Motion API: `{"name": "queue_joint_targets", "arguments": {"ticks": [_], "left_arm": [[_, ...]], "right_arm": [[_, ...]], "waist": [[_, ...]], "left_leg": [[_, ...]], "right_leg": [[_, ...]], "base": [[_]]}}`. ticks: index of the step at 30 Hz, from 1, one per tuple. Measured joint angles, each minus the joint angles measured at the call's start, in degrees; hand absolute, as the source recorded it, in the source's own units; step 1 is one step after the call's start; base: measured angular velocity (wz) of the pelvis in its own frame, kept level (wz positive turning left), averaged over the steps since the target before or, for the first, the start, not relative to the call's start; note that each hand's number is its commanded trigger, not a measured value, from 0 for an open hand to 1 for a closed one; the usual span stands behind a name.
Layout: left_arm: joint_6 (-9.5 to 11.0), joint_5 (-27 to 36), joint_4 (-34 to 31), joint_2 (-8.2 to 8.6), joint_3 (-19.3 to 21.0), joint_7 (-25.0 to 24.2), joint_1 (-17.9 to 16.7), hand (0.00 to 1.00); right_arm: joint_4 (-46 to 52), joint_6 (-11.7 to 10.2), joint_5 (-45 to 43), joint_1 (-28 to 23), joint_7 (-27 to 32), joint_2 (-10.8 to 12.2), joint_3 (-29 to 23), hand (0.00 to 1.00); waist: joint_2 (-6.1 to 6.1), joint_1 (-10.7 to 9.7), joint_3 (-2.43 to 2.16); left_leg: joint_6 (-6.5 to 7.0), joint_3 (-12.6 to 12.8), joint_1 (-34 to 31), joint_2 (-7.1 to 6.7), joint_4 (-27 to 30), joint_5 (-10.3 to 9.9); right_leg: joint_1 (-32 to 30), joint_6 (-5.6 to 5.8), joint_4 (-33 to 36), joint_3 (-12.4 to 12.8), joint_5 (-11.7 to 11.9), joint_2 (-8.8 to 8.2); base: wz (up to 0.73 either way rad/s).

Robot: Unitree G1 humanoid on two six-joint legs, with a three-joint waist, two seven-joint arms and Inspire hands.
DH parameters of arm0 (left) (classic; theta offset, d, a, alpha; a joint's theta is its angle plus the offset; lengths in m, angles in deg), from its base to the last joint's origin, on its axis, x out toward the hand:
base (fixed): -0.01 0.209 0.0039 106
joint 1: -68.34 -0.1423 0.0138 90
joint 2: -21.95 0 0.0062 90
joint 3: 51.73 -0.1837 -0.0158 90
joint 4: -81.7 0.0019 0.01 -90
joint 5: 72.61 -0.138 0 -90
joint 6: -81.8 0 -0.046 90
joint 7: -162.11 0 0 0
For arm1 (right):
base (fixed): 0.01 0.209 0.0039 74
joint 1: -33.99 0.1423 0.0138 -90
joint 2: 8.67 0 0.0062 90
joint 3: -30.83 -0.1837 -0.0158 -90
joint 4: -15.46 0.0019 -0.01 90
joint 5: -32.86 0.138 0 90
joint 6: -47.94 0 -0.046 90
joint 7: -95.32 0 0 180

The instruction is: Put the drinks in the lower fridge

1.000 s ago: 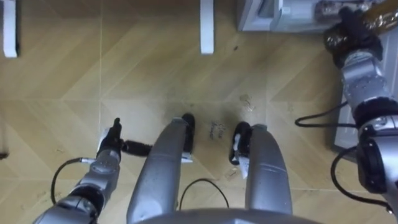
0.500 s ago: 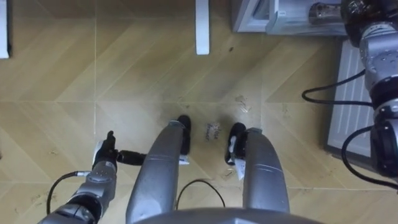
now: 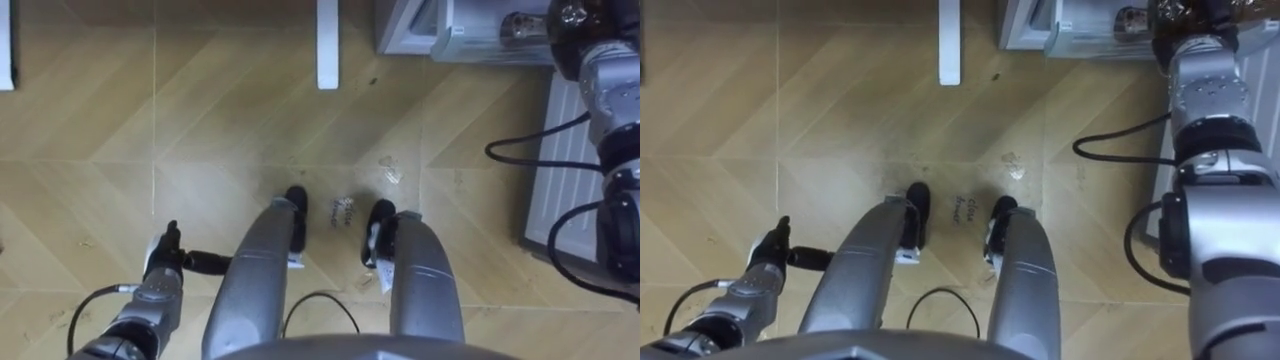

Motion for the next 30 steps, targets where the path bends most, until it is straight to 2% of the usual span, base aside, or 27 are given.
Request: {"name": "queue_joint_targets", "arguments": {"ticks": [3,9,15,21,30], "left_arm": [[-0.69,-0.01,-0.14,0.00,0.05,0.02,-0.04,0.00],[-1.26,-0.50,-0.31,-0.09,-0.01,0.02,-0.12,0.00],[-2.46,-0.57,-0.14,-0.94,-0.09,-0.62,-0.68,0.00],[-3.70,-0.82,-0.28,-2.01,-1.28,-0.97,-1.94,0.00],[-4.36,-2.18,-0.70,-2.03,-2.35,-2.00,-2.27,0.00]], "right_arm": [[0.00,0.00,0.30,0.00,0.86,-0.01,-1.71,0.00],[-1.65,0.45,-0.61,-0.02,0.85,0.02,-1.50,0.00],[-2.80,1.01,-2.38,-0.02,0.77,0.01,-1.36,0.00],[-2.65,0.98,-3.15,-0.06,0.02,-0.26,0.82,0.00],[-2.65,0.82,-3.57,-0.06,-0.05,-0.76,2.94,0.00]], "waist": [[-0.01,0.38,0.00],[-0.07,1.07,0.04],[-0.15,1.44,0.07],[-0.35,1.74,0.02],[-0.44,1.87,0.02]], "left_leg": [[-0.06,-0.10,0.22,0.01,-0.76,0.37],[-0.10,-0.70,0.08,0.13,-0.52,0.38],[-0.07,-1.25,1.23,0.01,-0.62,0.37],[-0.42,-1.59,1.60,0.12,-1.03,0.63],[-0.52,-1.58,1.84,0.11,-1.52,0.95]], "right_leg": [[0.26,-0.08,-0.67,-0.33,0.31,-0.02],[0.74,-0.13,-1.12,-1.30,0.31,-0.02],[2.60,0.02,-1.76,-2.06,0.25,-0.12],[2.85,-0.04,-2.21,-1.81,0.31,0.46],[2.95,-0.20,-2.34,-1.82,0.52,0.45]], "base": [[0.04],[0.05],[0.05],[-0.01],[0.00]]}}
